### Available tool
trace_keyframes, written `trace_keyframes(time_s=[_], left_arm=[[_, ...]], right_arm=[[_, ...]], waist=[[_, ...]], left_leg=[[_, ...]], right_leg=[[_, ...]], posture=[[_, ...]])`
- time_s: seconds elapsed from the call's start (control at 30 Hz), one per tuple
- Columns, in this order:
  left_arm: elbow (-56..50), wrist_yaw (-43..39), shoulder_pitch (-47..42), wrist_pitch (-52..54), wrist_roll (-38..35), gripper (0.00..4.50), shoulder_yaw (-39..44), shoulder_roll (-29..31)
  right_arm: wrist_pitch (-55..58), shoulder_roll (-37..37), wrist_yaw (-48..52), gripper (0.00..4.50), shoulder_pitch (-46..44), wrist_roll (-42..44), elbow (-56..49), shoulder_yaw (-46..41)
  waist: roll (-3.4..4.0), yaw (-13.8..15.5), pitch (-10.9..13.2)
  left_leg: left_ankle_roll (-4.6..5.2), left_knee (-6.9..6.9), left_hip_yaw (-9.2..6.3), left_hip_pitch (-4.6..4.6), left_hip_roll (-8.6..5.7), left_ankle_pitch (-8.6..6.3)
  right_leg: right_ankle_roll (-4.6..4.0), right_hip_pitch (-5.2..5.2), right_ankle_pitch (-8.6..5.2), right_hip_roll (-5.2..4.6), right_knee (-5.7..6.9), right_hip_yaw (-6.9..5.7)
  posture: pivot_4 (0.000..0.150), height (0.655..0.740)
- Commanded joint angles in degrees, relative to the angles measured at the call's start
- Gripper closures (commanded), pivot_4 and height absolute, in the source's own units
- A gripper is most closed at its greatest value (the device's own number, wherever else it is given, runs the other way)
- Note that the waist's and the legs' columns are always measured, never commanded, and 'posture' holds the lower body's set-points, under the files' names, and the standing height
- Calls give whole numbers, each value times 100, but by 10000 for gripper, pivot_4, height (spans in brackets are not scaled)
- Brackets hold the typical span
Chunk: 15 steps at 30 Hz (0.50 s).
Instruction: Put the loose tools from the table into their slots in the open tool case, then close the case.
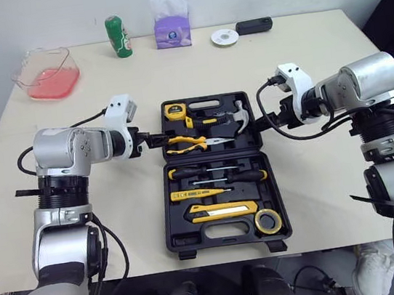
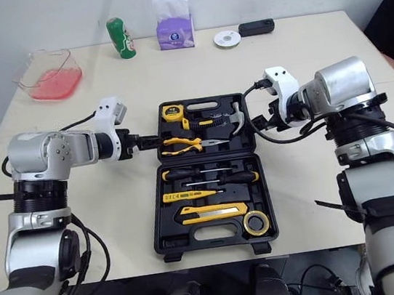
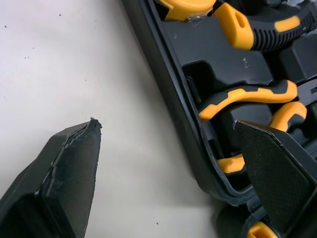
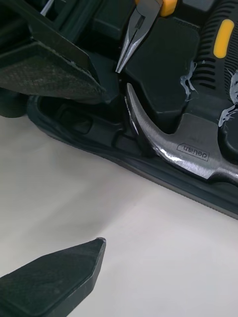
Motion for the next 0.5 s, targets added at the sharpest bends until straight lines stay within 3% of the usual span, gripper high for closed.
trace_keyframes(time_s=[0.03, 0.5], left_arm=[[90, 70, -72, -67, 147, 0, -4, -43], [517, 69, -165, -356, 452, 0, -159, -248]], right_arm=[[-126, 24, -75, 223, -90, -61, -13, -93], [-114, 74, -280, 223, 111, -121, -141, -160]], waist=[[0, 3, 0], [-1, -1, 0]], left_leg=[[0, 0, -1, 0, 0, 0], [-1, 1, 1, 1, 0, 0]], right_leg=[[0, 0, 0, 0, 0, 0], [0, -2, 0, 0, 6, 0]], posture=[[1500, 7400], [1500, 7400]])
